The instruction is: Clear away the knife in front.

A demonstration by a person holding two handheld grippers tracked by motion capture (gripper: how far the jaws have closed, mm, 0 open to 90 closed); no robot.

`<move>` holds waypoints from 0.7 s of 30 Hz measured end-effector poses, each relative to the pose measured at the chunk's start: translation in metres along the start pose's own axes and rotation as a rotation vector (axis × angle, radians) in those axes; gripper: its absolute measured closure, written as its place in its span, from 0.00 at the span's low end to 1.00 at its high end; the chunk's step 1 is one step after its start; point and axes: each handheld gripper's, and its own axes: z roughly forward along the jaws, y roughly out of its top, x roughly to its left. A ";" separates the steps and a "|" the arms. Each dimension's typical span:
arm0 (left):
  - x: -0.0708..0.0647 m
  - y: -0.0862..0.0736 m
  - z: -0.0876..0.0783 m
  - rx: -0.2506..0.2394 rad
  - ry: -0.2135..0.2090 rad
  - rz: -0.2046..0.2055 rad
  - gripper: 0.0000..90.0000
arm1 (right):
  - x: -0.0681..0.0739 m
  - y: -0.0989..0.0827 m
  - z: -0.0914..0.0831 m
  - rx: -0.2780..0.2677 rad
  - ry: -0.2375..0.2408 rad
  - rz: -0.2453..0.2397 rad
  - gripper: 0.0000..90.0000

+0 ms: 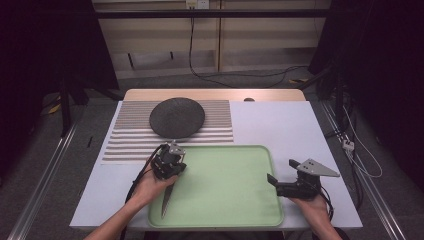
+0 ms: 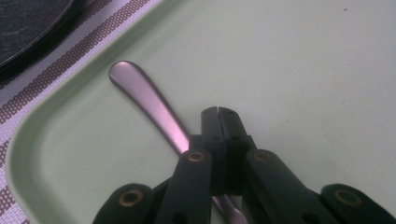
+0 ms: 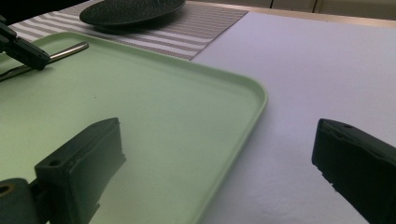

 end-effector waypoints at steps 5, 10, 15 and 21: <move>0.002 -0.001 -0.002 0.007 0.006 0.001 1.00 | 0.000 0.000 0.000 0.001 -0.001 -0.001 0.02; 0.004 -0.002 -0.003 0.016 0.011 0.003 1.00 | 0.000 0.000 0.001 0.002 -0.002 -0.002 0.02; 0.007 -0.004 -0.005 0.022 0.010 -0.008 1.00 | 0.000 0.000 0.001 0.003 -0.001 -0.002 0.02; 0.009 -0.005 -0.006 0.019 0.020 -0.020 1.00 | 0.000 0.000 0.001 0.003 -0.001 -0.004 0.02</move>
